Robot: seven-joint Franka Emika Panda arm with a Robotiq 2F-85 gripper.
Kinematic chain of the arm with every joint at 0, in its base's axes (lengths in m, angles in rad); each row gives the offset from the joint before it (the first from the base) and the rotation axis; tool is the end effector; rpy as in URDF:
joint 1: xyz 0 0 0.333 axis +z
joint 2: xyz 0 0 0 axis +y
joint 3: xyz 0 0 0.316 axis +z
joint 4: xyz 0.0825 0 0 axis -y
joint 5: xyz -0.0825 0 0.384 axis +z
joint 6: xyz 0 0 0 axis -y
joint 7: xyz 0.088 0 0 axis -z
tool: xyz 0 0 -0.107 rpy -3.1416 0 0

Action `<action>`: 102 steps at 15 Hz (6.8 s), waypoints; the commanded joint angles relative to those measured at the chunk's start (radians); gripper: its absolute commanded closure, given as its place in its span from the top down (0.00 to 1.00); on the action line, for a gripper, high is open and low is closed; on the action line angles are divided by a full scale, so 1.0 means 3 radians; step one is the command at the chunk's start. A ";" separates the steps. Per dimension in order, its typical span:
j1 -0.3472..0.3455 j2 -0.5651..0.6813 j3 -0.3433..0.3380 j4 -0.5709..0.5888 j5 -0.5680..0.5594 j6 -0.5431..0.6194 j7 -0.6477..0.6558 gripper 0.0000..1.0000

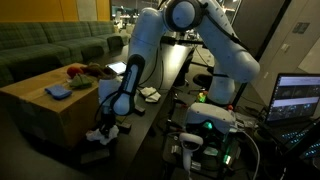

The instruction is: Swap the things on the box with the things on the table

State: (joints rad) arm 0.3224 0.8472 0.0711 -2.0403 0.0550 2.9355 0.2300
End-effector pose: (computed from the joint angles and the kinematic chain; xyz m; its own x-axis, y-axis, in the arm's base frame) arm 0.5187 0.2145 0.0277 0.9961 0.0834 0.0294 0.0854 -0.9935 -0.0757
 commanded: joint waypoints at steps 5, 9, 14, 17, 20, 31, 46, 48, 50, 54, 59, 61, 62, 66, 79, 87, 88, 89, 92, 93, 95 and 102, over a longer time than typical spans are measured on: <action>0.0322 -0.0192 -0.0282 -0.0073 -0.0047 0.0074 0.0136 0.99; 0.0410 -0.0347 -0.0225 -0.0138 -0.0106 0.0100 0.0078 1.00; 0.0536 -0.0450 -0.0073 -0.0181 -0.0211 0.0153 -0.0004 1.00; 0.0572 -0.0371 0.0076 -0.0145 -0.0280 0.0237 -0.0112 1.00; 0.0498 -0.0301 0.0298 -0.0100 -0.0313 0.0204 -0.0302 1.00; 0.0212 0.0126 0.0609 0.0175 -0.0389 0.0101 -0.0927 1.00; 0.0227 0.0356 0.0322 0.0396 -0.0787 0.0228 -0.1198 1.00; 0.0243 0.0424 0.0298 0.0473 -0.0795 0.0204 -0.1194 1.00; 0.0257 0.0480 0.0281 0.0532 -0.0796 0.0216 -0.1182 1.00; 0.0323 0.0604 0.0208 0.0681 -0.0824 0.0221 -0.1176 1.00; 0.0448 0.0720 0.0059 0.0834 -0.0875 0.0234 -0.1142 1.00; 0.0487 0.0772 0.0017 0.0910 -0.0872 0.0211 -0.1129 1.00; 0.0503 0.0792 0.0001 0.0935 -0.0871 0.0204 -0.1125 1.00; 0.0550 0.0818 -0.0036 0.1008 -0.0860 0.0155 -0.1096 0.58; 0.0681 0.0309 -0.0101 0.0645 -0.0832 -0.0145 -0.0934 0.32; 0.0073 -0.0595 0.0499 0.0299 -0.0612 -0.1210 -0.1111 0.32; 0.0012 -0.0685 0.0553 0.0298 -0.0566 -0.1351 -0.1118 0.32; -0.0053 -0.0792 0.0606 0.0272 -0.0517 -0.1490 -0.1141 0.32; -0.0142 -0.1051 0.0640 0.0245 -0.0392 -0.1713 -0.1094 0.32; -0.0159 -0.1142 0.0632 0.0240 -0.0368 -0.1764 -0.1077 0.32; -0.0169 -0.1274 0.0588 0.0264 -0.0351 -0.1804 -0.1010 0.32; -0.0261 -0.1422 0.0358 0.0632 -0.0358 -0.1568 -0.0649 0.32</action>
State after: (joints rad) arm 0.2522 0.4289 0.2063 -1.9014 -0.0643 2.4330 -0.0107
